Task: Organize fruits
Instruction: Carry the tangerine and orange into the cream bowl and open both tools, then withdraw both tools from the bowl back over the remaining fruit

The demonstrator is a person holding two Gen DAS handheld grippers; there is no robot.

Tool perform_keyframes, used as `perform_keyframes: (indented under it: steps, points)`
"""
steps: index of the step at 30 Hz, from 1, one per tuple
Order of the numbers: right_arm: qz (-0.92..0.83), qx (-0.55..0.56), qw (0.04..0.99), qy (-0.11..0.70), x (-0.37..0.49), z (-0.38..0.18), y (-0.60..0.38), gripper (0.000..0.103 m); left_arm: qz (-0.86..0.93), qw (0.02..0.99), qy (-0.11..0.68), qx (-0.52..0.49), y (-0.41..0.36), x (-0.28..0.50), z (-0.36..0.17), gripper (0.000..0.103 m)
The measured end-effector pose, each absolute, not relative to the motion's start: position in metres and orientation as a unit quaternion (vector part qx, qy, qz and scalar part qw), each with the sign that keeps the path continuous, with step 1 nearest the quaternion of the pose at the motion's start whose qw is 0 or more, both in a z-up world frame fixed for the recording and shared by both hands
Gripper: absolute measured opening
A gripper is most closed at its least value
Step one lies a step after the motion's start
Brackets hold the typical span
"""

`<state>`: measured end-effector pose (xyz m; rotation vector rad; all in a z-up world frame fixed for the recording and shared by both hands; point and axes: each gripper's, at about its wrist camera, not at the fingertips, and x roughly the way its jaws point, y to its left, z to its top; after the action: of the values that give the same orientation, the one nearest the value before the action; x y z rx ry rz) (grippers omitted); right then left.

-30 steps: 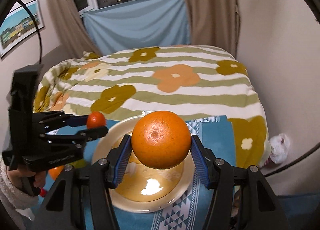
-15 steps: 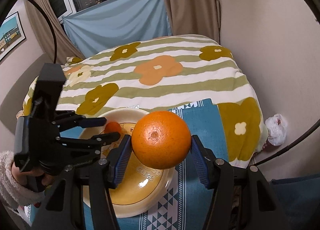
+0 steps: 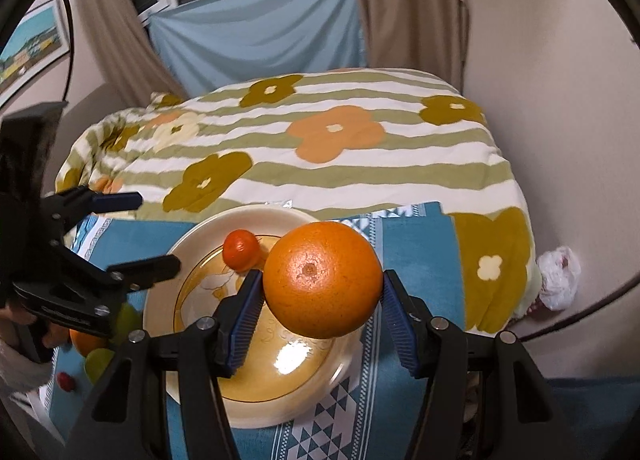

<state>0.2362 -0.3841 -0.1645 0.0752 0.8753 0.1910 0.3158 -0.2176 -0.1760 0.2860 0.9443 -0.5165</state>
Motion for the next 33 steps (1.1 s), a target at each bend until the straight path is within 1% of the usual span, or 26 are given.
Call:
perform_keyframes:
  steps: [12, 20, 21, 23, 24, 33]
  points:
    - [0.145, -0.021, 0.890, 0.432, 0.265, -0.193, -0.354, 0.055, -0.189, 0.859, 0.464, 0.105, -0.158, 0.303, -0.180, 0.103]
    - [0.136, -0.058, 0.887, 0.438, 0.266, -0.203, -0.345, 0.055, -0.183, 0.860, 0.465, 0.105, -0.153, 0.298, -0.182, 0.103]
    - [0.136, -0.060, 0.889, 0.432, 0.265, -0.202, -0.345, 0.058, -0.183, 0.860, 0.465, 0.105, -0.153, 0.296, -0.182, 0.103]
    - [0.139, -0.054, 0.897, 0.416, 0.260, -0.196, -0.346, 0.083, -0.182, 0.861, 0.464, 0.105, -0.152, 0.294, -0.181, 0.103]
    - [0.142, -0.047, 0.901, 0.406, 0.259, -0.192, -0.348, 0.103, -0.181, 0.861, 0.464, 0.104, -0.154, 0.293, -0.179, 0.103]
    - [0.134, -0.038, 0.904, 0.405, 0.247, -0.177, -0.353, 0.103, -0.167, 0.872, 0.452, 0.088, -0.152, 0.278, -0.162, 0.103]
